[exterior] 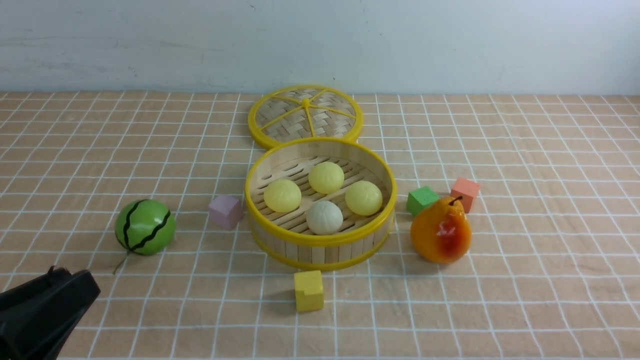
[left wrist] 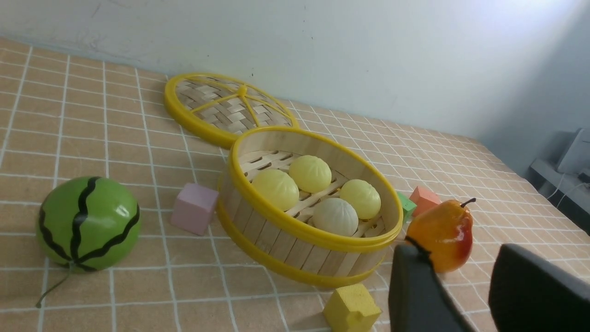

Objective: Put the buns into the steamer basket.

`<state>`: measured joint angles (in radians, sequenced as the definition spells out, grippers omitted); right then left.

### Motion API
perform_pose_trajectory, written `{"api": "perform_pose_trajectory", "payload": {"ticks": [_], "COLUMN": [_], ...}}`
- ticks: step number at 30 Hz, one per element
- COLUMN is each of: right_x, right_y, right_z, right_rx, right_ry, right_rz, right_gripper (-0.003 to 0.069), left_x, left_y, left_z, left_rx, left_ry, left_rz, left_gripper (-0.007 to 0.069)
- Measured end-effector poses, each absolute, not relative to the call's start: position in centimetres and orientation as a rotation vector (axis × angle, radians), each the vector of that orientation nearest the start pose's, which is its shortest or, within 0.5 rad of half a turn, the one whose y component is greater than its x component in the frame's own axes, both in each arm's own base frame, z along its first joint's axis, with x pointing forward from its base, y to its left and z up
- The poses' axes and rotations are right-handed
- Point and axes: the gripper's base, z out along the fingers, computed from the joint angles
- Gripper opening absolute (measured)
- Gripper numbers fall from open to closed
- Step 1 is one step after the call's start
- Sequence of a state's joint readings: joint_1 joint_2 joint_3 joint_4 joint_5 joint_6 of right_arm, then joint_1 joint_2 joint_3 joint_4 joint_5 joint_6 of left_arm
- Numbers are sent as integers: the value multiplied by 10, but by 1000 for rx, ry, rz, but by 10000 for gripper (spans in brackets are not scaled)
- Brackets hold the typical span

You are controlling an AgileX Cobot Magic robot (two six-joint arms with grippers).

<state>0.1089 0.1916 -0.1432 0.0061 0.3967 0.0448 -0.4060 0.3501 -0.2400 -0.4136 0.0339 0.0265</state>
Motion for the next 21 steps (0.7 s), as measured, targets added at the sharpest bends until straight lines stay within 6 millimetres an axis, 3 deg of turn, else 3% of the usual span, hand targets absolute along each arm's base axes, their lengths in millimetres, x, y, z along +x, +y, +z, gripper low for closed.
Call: {"api": "perform_pose_trajectory", "payload": {"ticks": [3, 5, 21], "right_x": [57, 54, 52], "right_y": [5, 4, 4], "right_z": [178, 171, 173], "right_rx": [23, 44, 65], "right_ry": [1912, 1914, 1880], "right_rz": [118, 125, 136], "right_gripper": [-10, -10, -1], "left_x": [82, 82, 82], "left_y": [-37, -37, -37], "left_z": [267, 267, 266], "left_rx": [27, 27, 32], "left_ry": [1661, 1661, 1676], "left_rz": [-618, -618, -619], "left_gripper": [237, 237, 237]}}
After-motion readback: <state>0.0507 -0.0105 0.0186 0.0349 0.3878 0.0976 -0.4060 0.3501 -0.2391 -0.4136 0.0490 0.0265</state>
